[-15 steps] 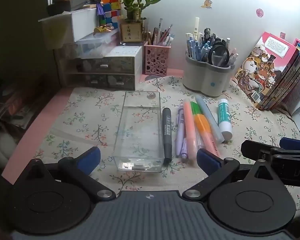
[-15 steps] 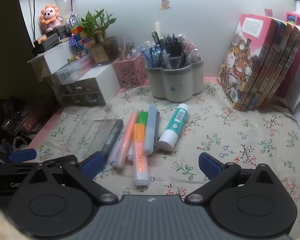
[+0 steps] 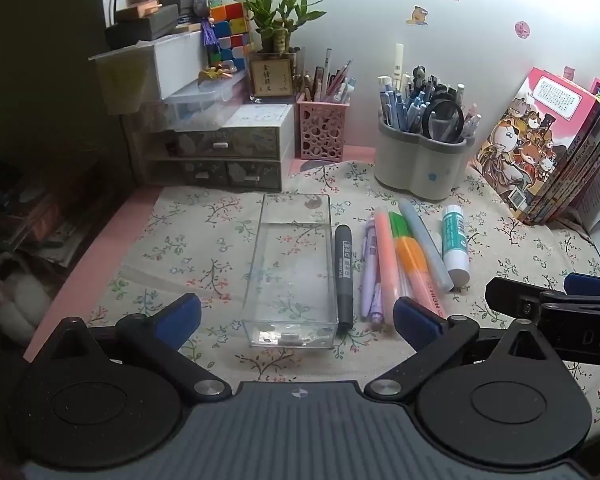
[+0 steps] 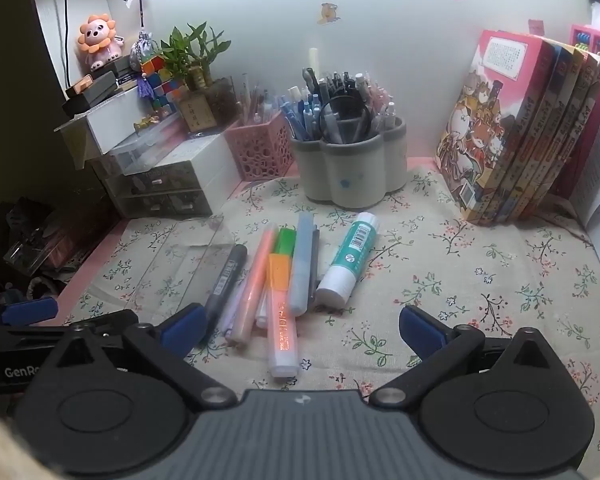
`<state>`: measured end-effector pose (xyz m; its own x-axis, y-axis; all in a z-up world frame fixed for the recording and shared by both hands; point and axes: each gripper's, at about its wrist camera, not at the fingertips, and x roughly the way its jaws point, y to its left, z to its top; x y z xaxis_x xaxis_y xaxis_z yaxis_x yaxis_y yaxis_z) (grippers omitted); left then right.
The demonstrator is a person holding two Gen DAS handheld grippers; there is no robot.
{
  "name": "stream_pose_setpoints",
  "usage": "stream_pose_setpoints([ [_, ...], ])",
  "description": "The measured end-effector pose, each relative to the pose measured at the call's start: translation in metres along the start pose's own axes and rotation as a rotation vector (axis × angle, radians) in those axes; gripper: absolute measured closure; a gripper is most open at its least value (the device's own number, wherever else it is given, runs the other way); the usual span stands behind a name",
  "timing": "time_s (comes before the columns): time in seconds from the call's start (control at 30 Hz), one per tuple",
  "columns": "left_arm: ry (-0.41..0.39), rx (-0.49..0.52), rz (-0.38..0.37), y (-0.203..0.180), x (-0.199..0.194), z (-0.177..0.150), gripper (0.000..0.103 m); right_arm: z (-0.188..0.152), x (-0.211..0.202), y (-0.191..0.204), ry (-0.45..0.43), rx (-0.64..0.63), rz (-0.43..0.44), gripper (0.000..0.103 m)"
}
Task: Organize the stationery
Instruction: 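Move the right gripper toward the white-and-teal glue stick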
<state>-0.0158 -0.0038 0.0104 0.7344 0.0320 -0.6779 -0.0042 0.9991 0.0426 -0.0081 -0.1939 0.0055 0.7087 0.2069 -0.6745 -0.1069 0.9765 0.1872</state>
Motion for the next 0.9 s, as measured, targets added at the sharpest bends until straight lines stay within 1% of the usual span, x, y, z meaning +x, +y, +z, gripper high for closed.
stream_pose_setpoints([
  [0.1,-0.005,0.004,0.003,-0.001,-0.005,-0.004,0.005,0.0,-0.001,-0.003,0.006,0.031,0.012,0.011],
  [0.13,0.002,0.005,-0.001,0.001,-0.002,0.002,0.005,0.0,-0.002,-0.003,0.004,0.033,0.006,0.011],
  [0.2,0.008,0.005,-0.008,0.001,-0.001,0.003,0.005,0.001,-0.006,0.002,-0.023,0.004,-0.011,0.011],
  [0.33,0.015,0.004,-0.022,-0.001,-0.001,-0.002,0.005,0.007,-0.011,0.003,-0.035,0.012,0.012,0.011],
  [0.4,0.013,-0.003,-0.032,0.0,-0.001,-0.004,0.005,0.01,-0.006,0.005,-0.003,0.028,-0.023,0.011],
  [0.47,0.026,-0.009,-0.029,0.007,0.006,0.003,0.005,0.011,0.0,0.01,0.023,0.032,-0.058,0.011],
  [0.53,0.033,-0.021,-0.02,0.011,0.011,0.0,0.005,0.012,0.002,0.016,0.021,0.015,-0.071,0.011],
  [0.67,0.049,-0.038,-0.007,0.018,0.019,0.001,0.005,0.012,0.007,0.035,-0.007,-0.087,-0.123,0.011],
  [0.73,0.043,-0.039,0.0,0.019,0.02,0.0,0.005,0.013,0.01,0.037,-0.008,-0.089,-0.135,0.011],
  [0.9,0.034,-0.043,-0.011,0.02,0.025,0.0,0.005,0.015,0.018,0.035,0.016,-0.078,-0.142,0.011],
])
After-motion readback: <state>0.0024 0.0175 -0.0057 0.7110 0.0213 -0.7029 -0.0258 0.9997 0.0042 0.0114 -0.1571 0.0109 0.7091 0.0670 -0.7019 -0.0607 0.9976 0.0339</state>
